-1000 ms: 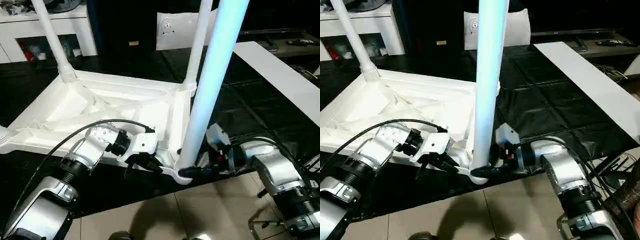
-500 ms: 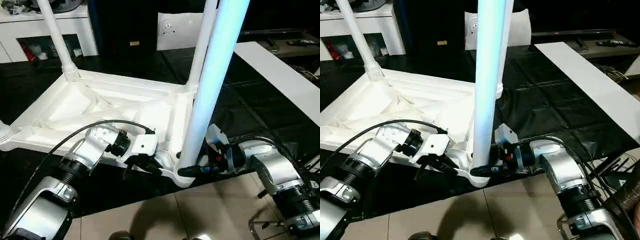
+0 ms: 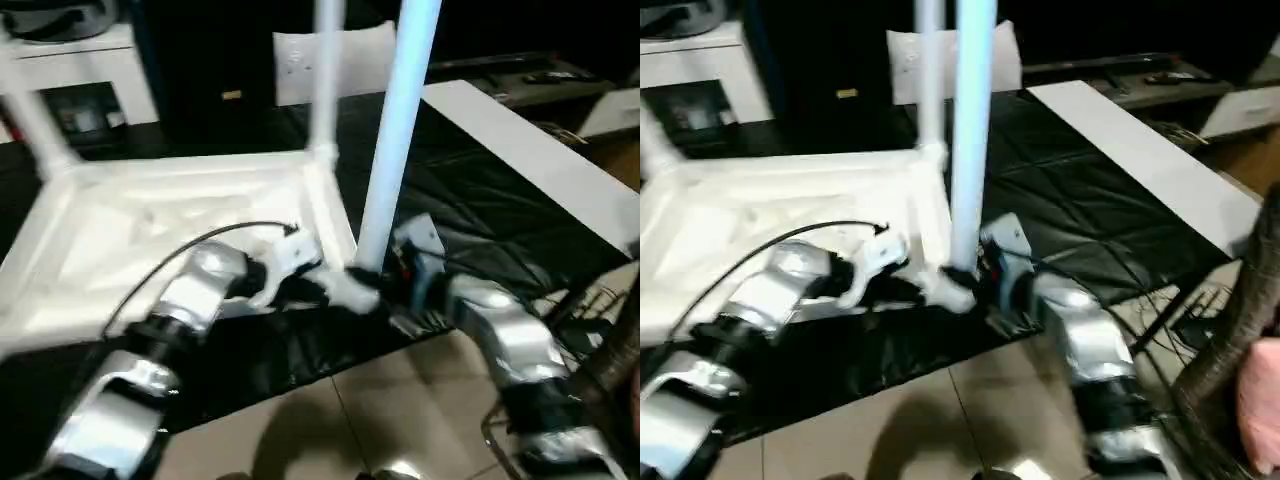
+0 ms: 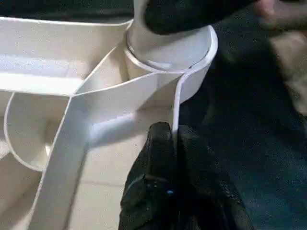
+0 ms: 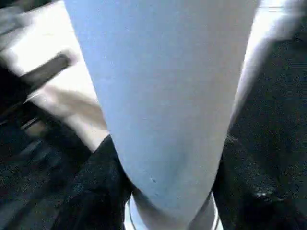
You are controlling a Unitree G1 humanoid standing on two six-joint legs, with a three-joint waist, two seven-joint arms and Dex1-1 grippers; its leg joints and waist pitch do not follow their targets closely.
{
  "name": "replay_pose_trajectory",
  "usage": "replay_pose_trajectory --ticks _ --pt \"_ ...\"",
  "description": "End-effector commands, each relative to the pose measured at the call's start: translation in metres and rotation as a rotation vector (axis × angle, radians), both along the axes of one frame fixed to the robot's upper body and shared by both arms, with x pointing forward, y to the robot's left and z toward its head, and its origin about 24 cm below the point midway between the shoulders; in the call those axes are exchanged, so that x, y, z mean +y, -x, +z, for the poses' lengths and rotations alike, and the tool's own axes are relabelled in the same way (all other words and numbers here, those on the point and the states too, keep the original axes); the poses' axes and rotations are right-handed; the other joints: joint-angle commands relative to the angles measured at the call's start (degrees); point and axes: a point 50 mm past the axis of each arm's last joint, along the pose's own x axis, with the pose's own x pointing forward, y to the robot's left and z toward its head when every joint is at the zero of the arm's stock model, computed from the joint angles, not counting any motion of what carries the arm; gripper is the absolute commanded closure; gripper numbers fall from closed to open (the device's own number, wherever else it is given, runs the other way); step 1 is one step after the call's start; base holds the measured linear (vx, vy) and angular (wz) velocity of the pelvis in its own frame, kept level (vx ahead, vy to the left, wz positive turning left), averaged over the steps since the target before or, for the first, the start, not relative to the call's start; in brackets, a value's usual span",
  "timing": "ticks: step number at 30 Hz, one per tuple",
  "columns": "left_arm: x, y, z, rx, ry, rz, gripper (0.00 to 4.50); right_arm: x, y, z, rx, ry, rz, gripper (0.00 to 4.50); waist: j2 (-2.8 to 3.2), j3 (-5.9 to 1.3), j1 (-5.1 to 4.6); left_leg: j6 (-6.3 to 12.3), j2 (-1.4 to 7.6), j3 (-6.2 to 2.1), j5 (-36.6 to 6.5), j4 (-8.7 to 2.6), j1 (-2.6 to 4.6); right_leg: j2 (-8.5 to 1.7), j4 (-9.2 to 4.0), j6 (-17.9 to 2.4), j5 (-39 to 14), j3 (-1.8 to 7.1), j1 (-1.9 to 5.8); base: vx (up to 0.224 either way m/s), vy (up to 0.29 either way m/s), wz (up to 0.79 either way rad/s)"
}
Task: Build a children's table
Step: Rotate leg to tighten
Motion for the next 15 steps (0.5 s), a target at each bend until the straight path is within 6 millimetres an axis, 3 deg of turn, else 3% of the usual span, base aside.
replay_pose_trajectory --ticks 1,6,7,15 --pt "-0.027 -0.010 0.025 -0.109 0.110 0.062 4.50 0.044 0.008 -0.015 0.101 -0.026 0.056 2.53 0.15 -3.30 -0.02 0.53 1.36 -1.00 -15.0 -4.32 -0.06 -4.06 -5.76 -6.2 -27.8 2.51 2.53 0.000 0.000 0.00" --pt "-0.032 -0.010 0.029 -0.155 0.089 0.048 4.50 0.049 0.000 -0.016 0.108 -0.032 -0.069 2.53 0.38 -3.56 -0.21 1.15 1.45 -0.83 -13.4 -4.33 -0.07 -3.92 -5.22 -7.9 -22.0 2.94 2.63 0.000 0.000 0.00" --pt "-0.032 -0.010 0.029 -0.158 0.087 0.045 4.50 0.049 0.000 -0.016 0.108 -0.033 -0.072 2.00 0.40 -3.65 -0.17 1.25 1.51 -0.77 -12.8 -4.30 0.01 -3.88 -4.96 -8.6 -19.9 3.03 2.69 0.000 0.000 0.00" --pt "-0.019 -0.007 0.028 -0.230 0.031 -0.109 4.50 0.044 0.001 -0.007 0.051 -0.101 -0.134 1.39 0.79 -4.11 0.10 1.92 1.72 -0.65 -8.4 -4.29 -0.24 -3.92 -3.63 -11.6 -9.3 3.31 3.32 0.000 0.000 0.00"
